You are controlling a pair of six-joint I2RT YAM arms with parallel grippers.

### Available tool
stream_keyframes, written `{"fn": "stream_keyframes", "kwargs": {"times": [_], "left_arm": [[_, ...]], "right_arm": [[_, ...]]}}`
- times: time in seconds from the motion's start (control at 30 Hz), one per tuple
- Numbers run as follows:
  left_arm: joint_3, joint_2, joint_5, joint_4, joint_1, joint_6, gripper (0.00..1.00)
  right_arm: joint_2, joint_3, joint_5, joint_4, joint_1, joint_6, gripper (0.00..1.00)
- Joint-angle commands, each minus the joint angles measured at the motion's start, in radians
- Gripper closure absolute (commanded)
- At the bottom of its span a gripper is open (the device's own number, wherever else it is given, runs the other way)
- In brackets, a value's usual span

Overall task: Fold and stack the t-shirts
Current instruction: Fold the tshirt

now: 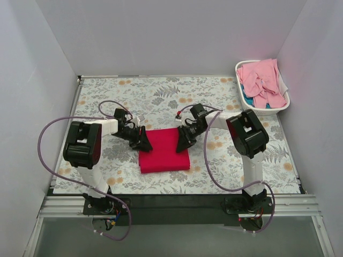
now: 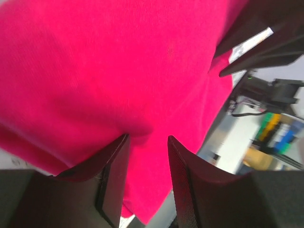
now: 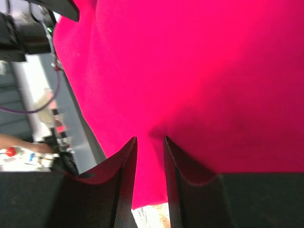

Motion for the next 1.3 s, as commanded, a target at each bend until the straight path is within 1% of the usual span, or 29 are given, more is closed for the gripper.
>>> {"fn": "stream_keyframes", "kwargs": {"times": [0.0,0.07,0.1,0.17,0.23,0.33,0.4,0.43,0.47,0.5,0.53,0.57,0.6,0.63,0.67,0.7,0.73,0.8,0.87,0.93,1.0,1.17,1.27], "left_arm": [[0.107,0.085,-0.023,0.083,0.007,-0.004,0.63],[0.175,0.165,-0.039,0.099,0.012,-0.007,0.63],[0.259,0.194,-0.036,0.099,0.012,0.000,0.63],[0.341,0.254,-0.033,0.062,0.014,0.006,0.63],[0.430,0.259,-0.030,0.031,0.014,0.017,0.63],[0.459,0.201,0.000,-0.001,0.014,0.016,0.63],[0.435,0.128,0.074,-0.001,0.014,-0.015,0.63],[0.378,0.097,0.107,0.026,0.011,-0.070,0.63],[0.344,0.063,0.156,0.054,0.007,-0.113,0.66],[0.299,-0.001,0.174,0.088,0.003,-0.151,0.67],[0.260,-0.031,0.183,0.150,-0.015,-0.226,0.67],[0.182,-0.060,0.191,0.183,-0.026,-0.259,0.69],[0.151,-0.103,0.204,0.216,-0.043,-0.285,0.76],[0.122,-0.121,0.203,0.259,-0.077,-0.314,0.81],[0.073,-0.135,0.198,0.284,-0.094,-0.364,0.85],[0.054,-0.149,0.195,0.307,-0.109,-0.394,0.95],[0.034,-0.154,0.194,0.350,-0.133,-0.417,0.99],[0.004,-0.142,0.188,0.396,-0.149,-0.467,1.00],[-0.009,-0.129,0.195,0.424,-0.152,-0.492,1.00],[0.000,-0.091,0.200,0.433,-0.154,-0.504,1.00],[0.010,-0.039,0.197,0.438,-0.152,-0.518,1.00],[-0.019,0.076,0.136,0.442,-0.152,-0.498,1.00],[-0.062,0.098,0.079,0.435,-0.152,-0.452,1.00]], "right_arm": [[0.050,0.105,0.019,0.035,-0.070,-0.016,0.64],[0.084,0.172,0.030,0.034,-0.102,-0.021,0.64],[0.095,0.197,0.030,0.034,-0.110,-0.021,0.64],[0.110,0.270,0.018,0.025,-0.126,-0.005,0.64],[0.093,0.297,-0.019,0.018,-0.133,0.030,0.64],[0.007,0.277,-0.027,0.026,-0.133,0.060,0.61],[-0.063,0.210,-0.060,0.058,-0.133,0.088,0.60],[-0.088,0.182,-0.070,0.078,-0.133,0.113,0.60],[-0.135,0.153,-0.080,0.103,-0.133,0.164,0.61],[-0.157,0.088,-0.102,0.161,-0.131,0.203,0.62],[-0.178,0.058,-0.110,0.198,-0.127,0.241,0.62],[-0.213,0.021,-0.119,0.237,-0.121,0.331,0.64],[-0.227,-0.009,-0.130,0.312,-0.111,0.376,0.72],[-0.250,-0.072,-0.133,0.348,-0.087,0.415,0.76],[-0.257,-0.100,-0.137,0.380,-0.070,0.480,0.82],[-0.263,-0.125,-0.136,0.447,-0.053,0.508,0.93],[-0.266,-0.178,-0.134,0.486,-0.021,0.542,0.99],[-0.255,-0.206,-0.125,0.538,0.005,0.600,0.99],[-0.226,-0.208,-0.128,0.557,0.030,0.610,0.99],[-0.186,-0.197,-0.140,0.612,0.034,0.659,0.99],[-0.154,-0.183,-0.131,0.621,0.034,0.662,0.99],[-0.045,-0.191,-0.113,0.627,0.028,0.639,0.99],[-0.007,-0.214,-0.087,0.623,0.021,0.611,0.99]]}}
